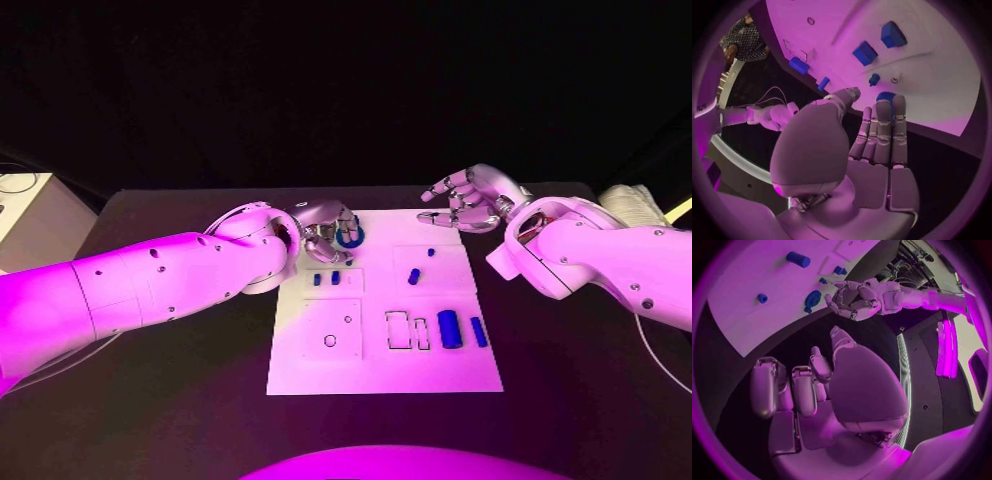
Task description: Assemble the parts on the task board
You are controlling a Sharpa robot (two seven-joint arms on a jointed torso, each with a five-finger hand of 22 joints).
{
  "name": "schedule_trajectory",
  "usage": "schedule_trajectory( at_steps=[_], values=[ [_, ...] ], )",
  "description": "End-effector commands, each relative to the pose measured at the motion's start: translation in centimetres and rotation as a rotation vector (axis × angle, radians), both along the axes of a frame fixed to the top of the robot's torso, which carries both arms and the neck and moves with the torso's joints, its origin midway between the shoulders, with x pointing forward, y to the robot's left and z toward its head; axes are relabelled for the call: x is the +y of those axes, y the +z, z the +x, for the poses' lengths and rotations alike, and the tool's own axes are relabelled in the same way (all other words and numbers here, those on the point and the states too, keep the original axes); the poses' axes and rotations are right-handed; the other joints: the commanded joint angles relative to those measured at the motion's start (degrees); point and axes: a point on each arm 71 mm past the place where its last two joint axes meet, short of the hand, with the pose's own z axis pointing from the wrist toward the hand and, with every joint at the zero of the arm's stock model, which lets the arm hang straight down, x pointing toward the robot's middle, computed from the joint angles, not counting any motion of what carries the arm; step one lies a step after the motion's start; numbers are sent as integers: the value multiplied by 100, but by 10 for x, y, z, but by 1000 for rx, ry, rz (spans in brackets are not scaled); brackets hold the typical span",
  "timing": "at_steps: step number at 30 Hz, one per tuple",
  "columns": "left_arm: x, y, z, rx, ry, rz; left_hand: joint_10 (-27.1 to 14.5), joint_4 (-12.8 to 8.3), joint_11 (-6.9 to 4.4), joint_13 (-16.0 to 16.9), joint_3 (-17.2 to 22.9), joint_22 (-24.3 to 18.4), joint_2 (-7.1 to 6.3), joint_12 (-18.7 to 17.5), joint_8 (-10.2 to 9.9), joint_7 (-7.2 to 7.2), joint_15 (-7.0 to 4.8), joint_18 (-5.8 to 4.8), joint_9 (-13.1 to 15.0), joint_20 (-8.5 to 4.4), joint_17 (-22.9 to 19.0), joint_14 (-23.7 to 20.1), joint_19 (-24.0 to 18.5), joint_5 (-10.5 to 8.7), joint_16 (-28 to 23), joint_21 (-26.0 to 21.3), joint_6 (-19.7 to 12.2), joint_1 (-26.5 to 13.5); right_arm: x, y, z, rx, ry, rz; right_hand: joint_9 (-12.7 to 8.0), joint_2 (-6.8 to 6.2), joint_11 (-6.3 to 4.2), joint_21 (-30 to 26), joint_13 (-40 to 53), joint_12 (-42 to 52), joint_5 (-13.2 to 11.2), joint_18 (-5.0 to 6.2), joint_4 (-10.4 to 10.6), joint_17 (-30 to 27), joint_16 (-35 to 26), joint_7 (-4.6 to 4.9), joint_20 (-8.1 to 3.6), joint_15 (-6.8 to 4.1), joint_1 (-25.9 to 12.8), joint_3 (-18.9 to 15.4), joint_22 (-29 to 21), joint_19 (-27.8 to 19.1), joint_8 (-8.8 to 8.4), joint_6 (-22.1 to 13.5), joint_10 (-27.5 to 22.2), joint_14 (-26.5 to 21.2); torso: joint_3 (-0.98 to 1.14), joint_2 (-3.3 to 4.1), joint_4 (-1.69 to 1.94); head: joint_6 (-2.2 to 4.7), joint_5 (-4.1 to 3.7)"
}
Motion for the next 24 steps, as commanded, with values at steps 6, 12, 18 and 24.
schedule_trajectory(
  at_steps=[6,12,18,24],
  values=[
    [-6,-9,-1,38,-41,162,208,25,-21,-153,-51,108,-23,-15,-63,-42,-18,76,-209,-17,137,233,81,-35,393,142,219,19,2,1,-1,-19,19,-9,-6,-17,9,-34,-8,-23,16,118,1,748,-25,-14,-6,-34,-20,44,563,-15,33,-23,-50,366,3,4,-15,-18,-6],
    [-10,-11,0,50,-42,182,366,41,-35,-228,-34,159,-6,-16,-102,-37,-28,76,-311,-26,303,386,96,-36,625,204,331,16,3,1,-1,-19,21,-8,-6,-17,9,-34,-8,-23,16,118,1,748,-25,-14,-6,-34,-20,44,563,-15,33,-23,-50,366,-4,3,1,-12,-24],
    [-13,-11,2,42,-40,178,474,13,-41,-289,47,196,49,-40,-126,-20,-37,78,-377,-38,304,410,105,-33,708,252,420,89,4,1,-1,-20,22,-7,-7,-16,7,-21,9,-5,16,115,4,753,-23,-15,-7,-35,-25,45,571,-8,36,-23,-28,368,-5,7,-5,-13,-36],
    [-15,-12,4,43,-39,177,550,-25,-35,-391,168,259,137,-124,-158,-7,-36,77,-463,-48,318,451,109,-43,815,330,534,166,4,1,-1,-16,25,-9,-7,-16,7,-21,9,-5,16,115,4,753,-23,-15,-7,-35,-25,45,571,-8,36,-23,-28,368,1,-3,0,-21,-40]
  ],
)
